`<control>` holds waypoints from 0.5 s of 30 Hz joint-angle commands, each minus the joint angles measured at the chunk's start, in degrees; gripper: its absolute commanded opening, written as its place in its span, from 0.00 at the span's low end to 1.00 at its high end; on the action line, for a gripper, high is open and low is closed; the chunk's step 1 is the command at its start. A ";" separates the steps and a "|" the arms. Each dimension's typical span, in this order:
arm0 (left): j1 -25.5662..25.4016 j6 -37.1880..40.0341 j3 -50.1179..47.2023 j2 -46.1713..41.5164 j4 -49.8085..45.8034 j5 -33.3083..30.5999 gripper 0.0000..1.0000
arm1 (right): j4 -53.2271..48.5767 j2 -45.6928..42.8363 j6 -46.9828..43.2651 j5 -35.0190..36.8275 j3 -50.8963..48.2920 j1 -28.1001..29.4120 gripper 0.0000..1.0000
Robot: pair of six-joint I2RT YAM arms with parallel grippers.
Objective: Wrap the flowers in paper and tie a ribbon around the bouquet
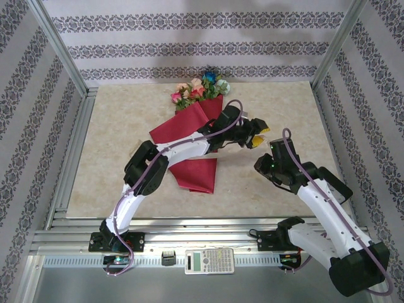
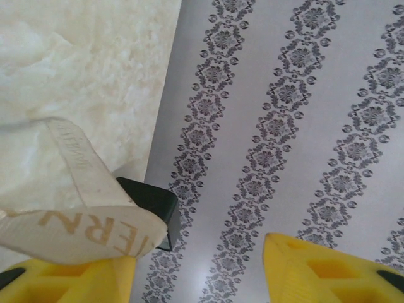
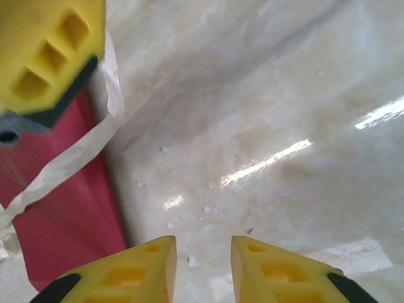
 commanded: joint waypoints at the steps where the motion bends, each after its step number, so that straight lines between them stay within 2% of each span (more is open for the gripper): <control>1: 1.73 1.80 -2.13 -9.83 0.26 1.63 0.57 | 2.10 3.13 4.95 0.18 0.21 5.12 0.36; 5: 5.55 7.36 -15.22 -23.07 -8.28 -1.23 0.59 | 11.88 15.19 13.91 -3.95 3.72 12.06 0.40; 7: 8.40 8.92 -22.33 -30.14 -12.13 -2.86 0.65 | 15.33 22.28 17.57 -5.87 7.81 15.14 0.40; 9: 11.86 10.05 -28.01 -35.13 -14.26 -1.26 0.66 | 15.72 28.57 19.41 -5.64 13.48 17.71 0.42; 12: 15.55 8.55 -34.97 -38.99 -12.10 1.29 0.66 | 16.89 34.30 23.49 -4.93 17.29 18.70 0.45; 15: 16.71 7.73 -36.84 -39.43 -10.75 3.55 0.66 | 21.57 37.08 24.23 -4.76 16.86 16.45 0.46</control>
